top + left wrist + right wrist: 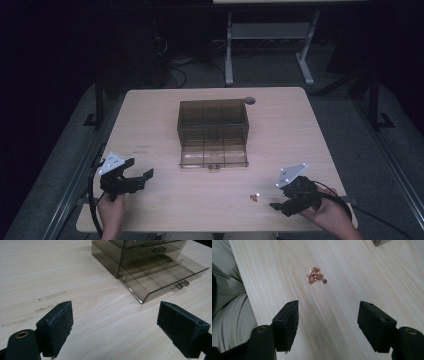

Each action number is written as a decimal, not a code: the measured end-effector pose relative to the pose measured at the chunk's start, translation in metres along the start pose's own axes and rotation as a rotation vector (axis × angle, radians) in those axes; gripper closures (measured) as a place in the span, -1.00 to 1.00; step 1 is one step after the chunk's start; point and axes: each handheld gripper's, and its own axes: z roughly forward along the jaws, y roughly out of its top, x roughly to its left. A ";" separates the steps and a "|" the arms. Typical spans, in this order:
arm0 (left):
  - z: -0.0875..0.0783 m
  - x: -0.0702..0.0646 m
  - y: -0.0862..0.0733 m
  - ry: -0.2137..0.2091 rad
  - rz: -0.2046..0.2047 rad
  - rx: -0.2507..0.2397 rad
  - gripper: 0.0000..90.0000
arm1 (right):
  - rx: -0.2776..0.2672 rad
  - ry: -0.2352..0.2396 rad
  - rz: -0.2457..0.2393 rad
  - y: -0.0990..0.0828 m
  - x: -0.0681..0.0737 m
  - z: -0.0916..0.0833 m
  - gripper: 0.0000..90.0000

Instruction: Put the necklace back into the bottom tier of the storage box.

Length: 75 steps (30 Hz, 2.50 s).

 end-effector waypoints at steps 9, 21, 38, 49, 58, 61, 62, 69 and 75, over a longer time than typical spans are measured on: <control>0.000 0.002 -0.001 0.002 -0.003 0.003 -0.71 | 0.032 0.022 -0.043 0.015 0.004 0.010 -0.25; -0.001 0.002 -0.001 0.002 -0.006 -0.003 -0.71 | 0.088 0.041 -0.113 0.037 0.006 0.027 -0.12; -0.001 0.002 -0.001 0.001 -0.006 -0.004 -0.71 | 0.182 0.067 -0.147 0.058 0.005 0.046 0.16; -0.002 0.002 -0.001 0.002 -0.006 -0.003 -0.71 | 0.221 0.073 -0.157 0.065 0.004 0.054 0.33; -0.003 0.003 0.000 0.004 -0.004 -0.002 -0.71 | 0.254 0.080 -0.162 0.069 0.004 0.058 0.50; -0.002 0.002 0.000 0.004 -0.004 -0.004 -0.71 | 0.262 0.081 -0.166 0.070 0.004 0.060 0.53; -0.003 0.003 0.000 0.003 -0.002 -0.002 -0.71 | 0.268 0.086 -0.163 0.070 0.004 0.060 0.56; -0.003 0.002 -0.001 0.003 -0.007 -0.003 -0.71 | 0.283 0.110 -0.148 0.072 0.003 0.061 0.71; -0.002 0.002 0.000 0.003 -0.007 -0.007 -0.71 | 0.287 0.126 -0.129 0.073 -0.002 0.062 0.85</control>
